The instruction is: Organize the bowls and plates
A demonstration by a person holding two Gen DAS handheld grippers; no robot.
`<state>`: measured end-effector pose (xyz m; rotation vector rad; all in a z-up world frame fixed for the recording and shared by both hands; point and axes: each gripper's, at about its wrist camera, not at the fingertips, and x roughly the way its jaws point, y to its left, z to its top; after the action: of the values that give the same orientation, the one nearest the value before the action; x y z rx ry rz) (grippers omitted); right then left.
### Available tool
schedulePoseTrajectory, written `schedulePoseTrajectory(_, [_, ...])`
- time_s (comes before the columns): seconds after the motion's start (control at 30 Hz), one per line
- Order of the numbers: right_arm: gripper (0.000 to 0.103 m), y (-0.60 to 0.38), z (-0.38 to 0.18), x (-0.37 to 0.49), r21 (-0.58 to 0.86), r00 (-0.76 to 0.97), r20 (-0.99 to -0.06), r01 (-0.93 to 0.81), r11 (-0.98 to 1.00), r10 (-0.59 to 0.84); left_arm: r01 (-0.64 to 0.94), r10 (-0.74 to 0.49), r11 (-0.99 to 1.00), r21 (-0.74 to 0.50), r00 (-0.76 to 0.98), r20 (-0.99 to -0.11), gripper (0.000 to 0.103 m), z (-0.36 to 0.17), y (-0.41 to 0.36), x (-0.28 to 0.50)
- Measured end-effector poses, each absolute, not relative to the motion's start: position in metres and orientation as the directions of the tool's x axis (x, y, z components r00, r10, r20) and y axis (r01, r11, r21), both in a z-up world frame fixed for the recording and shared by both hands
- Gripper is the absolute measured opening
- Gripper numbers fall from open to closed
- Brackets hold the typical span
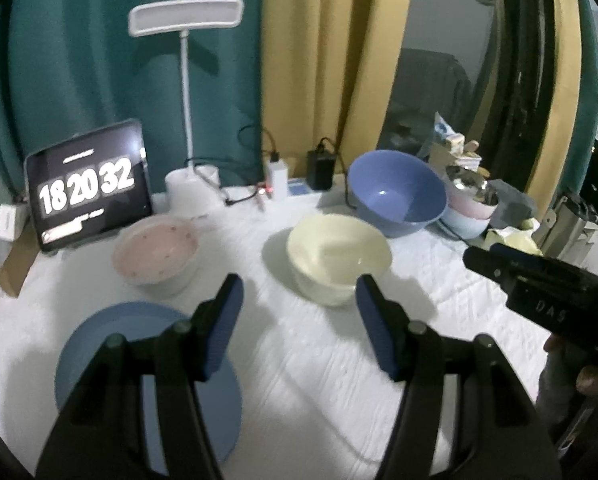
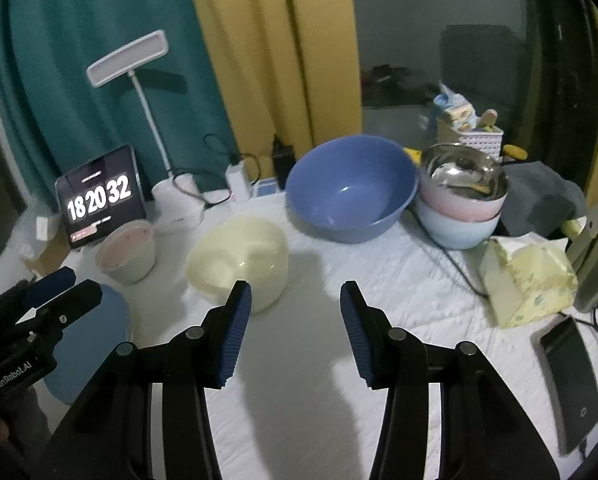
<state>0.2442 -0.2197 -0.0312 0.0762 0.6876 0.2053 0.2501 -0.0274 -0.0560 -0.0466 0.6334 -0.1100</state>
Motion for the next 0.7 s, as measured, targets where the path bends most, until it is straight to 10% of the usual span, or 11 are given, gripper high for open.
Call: schedulePoseTrajectory(0.7, [0.049,-0.268,-0.02,0.32,0.11,0.783,-0.606,-0.096,0.989,0.143,0.228,-0.216,0.972,-0.061,0.757,-0.617,0.06,-0.04,-0.089,0.373])
